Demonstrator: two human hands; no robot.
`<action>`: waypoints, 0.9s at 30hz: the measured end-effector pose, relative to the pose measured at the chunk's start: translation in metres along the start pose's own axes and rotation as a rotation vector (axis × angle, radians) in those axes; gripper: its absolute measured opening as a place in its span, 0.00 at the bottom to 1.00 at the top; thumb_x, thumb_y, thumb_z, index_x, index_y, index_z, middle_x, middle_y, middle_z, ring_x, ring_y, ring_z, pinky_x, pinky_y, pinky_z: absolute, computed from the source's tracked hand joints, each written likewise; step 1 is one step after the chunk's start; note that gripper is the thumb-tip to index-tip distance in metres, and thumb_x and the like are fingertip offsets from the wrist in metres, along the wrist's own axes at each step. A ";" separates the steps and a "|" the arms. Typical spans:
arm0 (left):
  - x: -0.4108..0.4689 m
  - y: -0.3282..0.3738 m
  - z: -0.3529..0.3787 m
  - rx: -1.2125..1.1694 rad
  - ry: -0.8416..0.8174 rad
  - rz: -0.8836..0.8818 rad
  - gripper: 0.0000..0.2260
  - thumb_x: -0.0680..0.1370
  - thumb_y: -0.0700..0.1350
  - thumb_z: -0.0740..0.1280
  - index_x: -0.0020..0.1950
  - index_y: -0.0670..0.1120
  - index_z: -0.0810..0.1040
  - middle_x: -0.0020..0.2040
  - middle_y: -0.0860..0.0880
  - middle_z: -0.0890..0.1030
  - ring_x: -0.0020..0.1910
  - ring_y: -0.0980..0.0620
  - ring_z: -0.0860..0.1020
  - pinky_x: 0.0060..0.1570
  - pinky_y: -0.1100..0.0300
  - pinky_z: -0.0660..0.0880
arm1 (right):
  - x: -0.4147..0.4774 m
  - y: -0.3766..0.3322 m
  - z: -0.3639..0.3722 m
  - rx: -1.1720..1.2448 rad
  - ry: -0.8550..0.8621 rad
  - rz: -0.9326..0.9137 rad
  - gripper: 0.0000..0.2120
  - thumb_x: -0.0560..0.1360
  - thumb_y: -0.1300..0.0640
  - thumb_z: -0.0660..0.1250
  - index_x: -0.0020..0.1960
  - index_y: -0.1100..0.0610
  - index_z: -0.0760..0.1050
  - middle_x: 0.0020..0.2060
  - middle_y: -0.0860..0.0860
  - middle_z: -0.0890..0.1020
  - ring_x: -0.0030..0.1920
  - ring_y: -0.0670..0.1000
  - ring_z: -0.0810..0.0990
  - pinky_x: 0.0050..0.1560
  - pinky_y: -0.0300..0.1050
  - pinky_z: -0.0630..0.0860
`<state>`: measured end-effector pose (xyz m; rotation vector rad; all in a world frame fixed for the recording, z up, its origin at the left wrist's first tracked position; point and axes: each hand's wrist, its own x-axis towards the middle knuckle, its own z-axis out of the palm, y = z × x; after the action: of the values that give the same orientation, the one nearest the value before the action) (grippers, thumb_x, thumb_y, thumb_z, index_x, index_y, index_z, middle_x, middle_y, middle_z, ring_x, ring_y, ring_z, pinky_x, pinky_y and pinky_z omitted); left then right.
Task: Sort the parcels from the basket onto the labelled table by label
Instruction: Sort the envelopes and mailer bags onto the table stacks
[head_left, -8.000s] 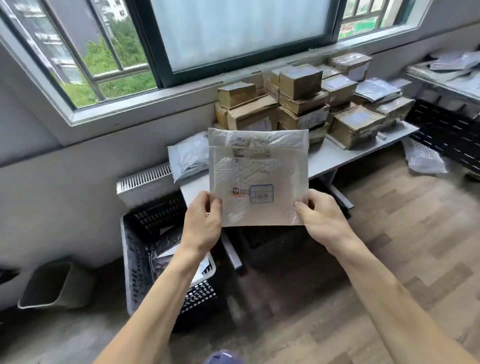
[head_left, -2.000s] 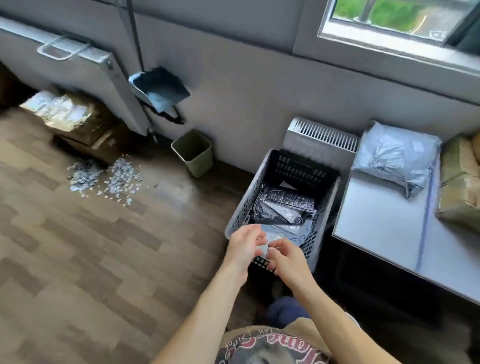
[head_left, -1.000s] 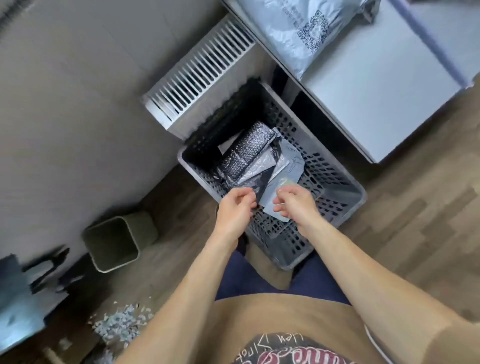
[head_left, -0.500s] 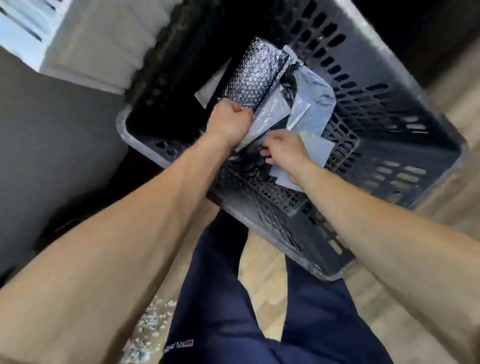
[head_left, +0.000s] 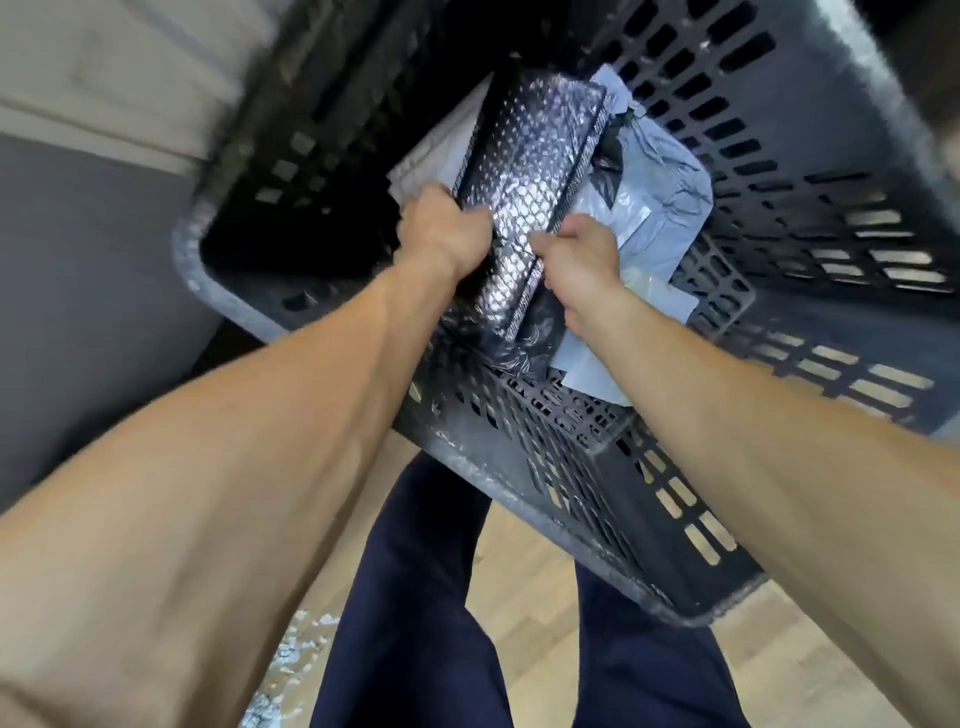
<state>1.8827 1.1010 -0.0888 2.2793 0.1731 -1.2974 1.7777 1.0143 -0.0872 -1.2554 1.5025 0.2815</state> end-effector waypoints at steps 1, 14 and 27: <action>-0.007 0.000 -0.001 -0.042 0.003 -0.015 0.23 0.73 0.53 0.67 0.65 0.43 0.77 0.64 0.43 0.78 0.61 0.42 0.79 0.63 0.49 0.77 | -0.007 -0.001 -0.005 -0.012 0.013 -0.004 0.05 0.81 0.60 0.68 0.49 0.56 0.71 0.44 0.54 0.77 0.43 0.51 0.75 0.36 0.40 0.69; -0.169 0.015 -0.030 -0.701 0.054 0.062 0.07 0.81 0.44 0.70 0.44 0.46 0.84 0.36 0.52 0.84 0.32 0.55 0.80 0.32 0.62 0.74 | -0.121 -0.051 -0.124 -0.240 -0.247 -0.361 0.13 0.81 0.57 0.65 0.40 0.60 0.67 0.35 0.52 0.68 0.36 0.50 0.68 0.40 0.49 0.61; -0.443 0.038 0.005 -0.941 0.225 0.221 0.17 0.81 0.41 0.69 0.32 0.47 0.80 0.34 0.56 0.78 0.37 0.56 0.74 0.39 0.60 0.68 | -0.303 -0.069 -0.290 -0.293 -0.475 -0.709 0.18 0.84 0.59 0.62 0.37 0.54 0.64 0.31 0.45 0.68 0.29 0.39 0.66 0.31 0.33 0.64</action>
<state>1.6547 1.1260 0.2919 1.5505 0.4783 -0.6230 1.6165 0.9374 0.2986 -1.7233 0.5695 0.3012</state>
